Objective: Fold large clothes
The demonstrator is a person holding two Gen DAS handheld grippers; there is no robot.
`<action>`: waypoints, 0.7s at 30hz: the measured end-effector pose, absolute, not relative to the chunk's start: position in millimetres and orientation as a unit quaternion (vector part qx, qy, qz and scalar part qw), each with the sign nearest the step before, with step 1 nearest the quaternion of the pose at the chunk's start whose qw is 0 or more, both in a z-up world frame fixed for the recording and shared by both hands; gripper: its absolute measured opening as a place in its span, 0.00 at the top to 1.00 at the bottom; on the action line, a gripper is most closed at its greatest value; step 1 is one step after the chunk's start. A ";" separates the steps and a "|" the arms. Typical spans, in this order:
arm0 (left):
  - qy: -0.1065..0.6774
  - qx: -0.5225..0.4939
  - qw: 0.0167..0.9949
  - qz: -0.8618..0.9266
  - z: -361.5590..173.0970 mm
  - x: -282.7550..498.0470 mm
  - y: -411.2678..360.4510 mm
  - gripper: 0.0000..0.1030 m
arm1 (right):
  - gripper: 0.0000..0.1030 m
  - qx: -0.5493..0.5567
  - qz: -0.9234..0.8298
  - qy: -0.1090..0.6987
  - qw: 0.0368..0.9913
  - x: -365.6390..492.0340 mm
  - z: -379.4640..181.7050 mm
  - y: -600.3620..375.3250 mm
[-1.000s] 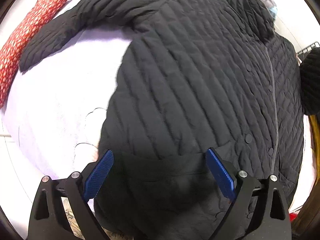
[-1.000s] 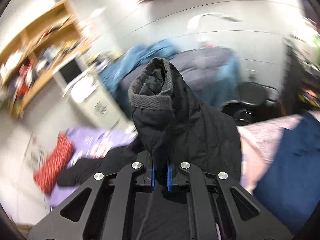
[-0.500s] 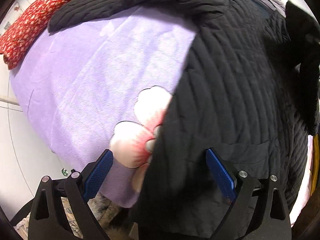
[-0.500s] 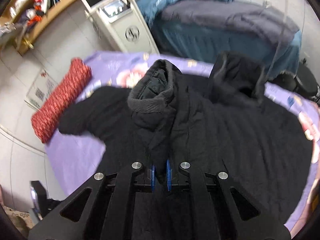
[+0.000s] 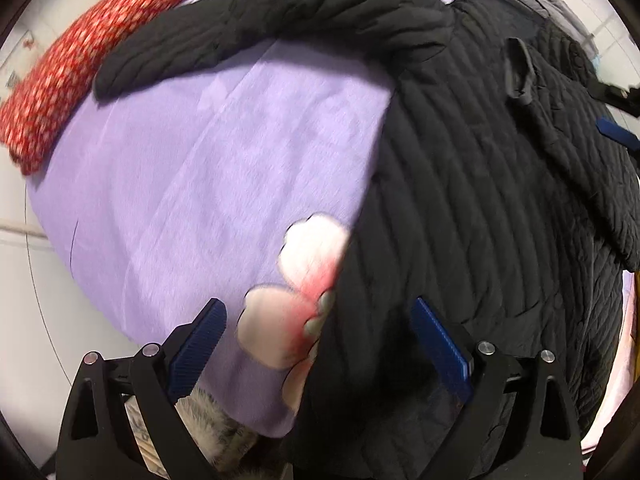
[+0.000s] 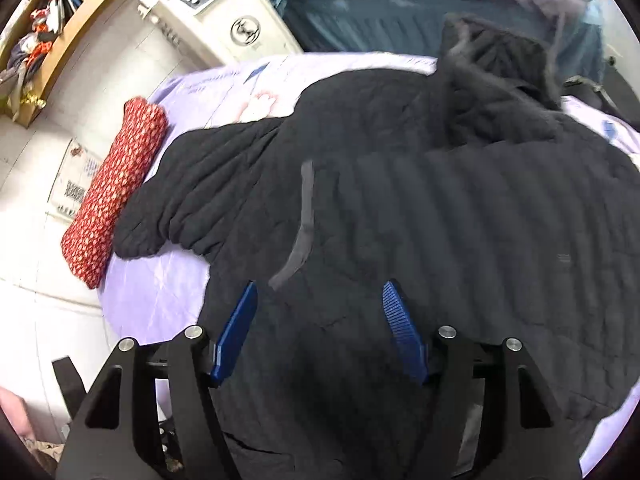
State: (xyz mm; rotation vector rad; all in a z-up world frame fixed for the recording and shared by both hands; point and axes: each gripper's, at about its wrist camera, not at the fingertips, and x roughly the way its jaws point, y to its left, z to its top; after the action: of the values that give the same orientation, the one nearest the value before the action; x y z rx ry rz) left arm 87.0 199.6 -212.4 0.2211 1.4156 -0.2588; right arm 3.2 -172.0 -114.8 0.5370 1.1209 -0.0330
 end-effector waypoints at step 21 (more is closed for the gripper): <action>0.534 0.285 0.724 -0.330 -197.0 113.8 -84.8 0.11 | 0.14 0.158 -0.169 0.616 0.753 -104.2 -173.6 -276.7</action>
State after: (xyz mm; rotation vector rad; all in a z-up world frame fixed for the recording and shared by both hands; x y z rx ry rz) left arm 113.8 -84.8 -197.0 0.6282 1.1790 -0.7289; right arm -104.2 -276.7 -173.6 0.3458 1.3452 -0.3683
